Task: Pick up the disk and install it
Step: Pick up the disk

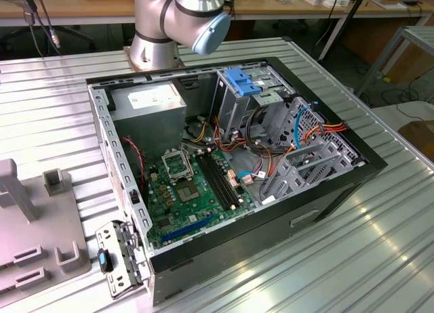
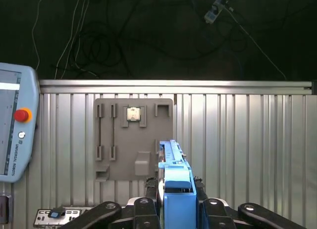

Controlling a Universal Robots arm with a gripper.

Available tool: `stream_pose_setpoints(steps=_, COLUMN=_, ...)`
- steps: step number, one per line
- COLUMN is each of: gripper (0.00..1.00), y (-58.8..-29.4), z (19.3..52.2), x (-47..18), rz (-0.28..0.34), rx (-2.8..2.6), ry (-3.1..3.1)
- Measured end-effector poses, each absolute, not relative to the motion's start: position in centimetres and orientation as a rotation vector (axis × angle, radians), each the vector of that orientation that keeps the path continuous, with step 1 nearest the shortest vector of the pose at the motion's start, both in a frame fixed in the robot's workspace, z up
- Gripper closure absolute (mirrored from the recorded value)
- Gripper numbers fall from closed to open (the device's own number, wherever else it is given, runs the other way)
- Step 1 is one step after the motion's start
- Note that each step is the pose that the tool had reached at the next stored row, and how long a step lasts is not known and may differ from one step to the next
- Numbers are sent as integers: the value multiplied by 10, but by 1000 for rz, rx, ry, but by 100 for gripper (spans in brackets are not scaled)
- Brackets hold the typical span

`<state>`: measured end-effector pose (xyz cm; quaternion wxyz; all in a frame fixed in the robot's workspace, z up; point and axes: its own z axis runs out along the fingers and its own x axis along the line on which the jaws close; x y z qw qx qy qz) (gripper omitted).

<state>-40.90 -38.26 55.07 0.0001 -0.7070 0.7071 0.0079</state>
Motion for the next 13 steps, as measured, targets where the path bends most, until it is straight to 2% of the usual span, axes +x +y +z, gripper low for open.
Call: stream_pose_setpoints(steps=13, gripper=63, y=-383, z=551, x=-383, rz=25, rx=-2221, ry=2221)
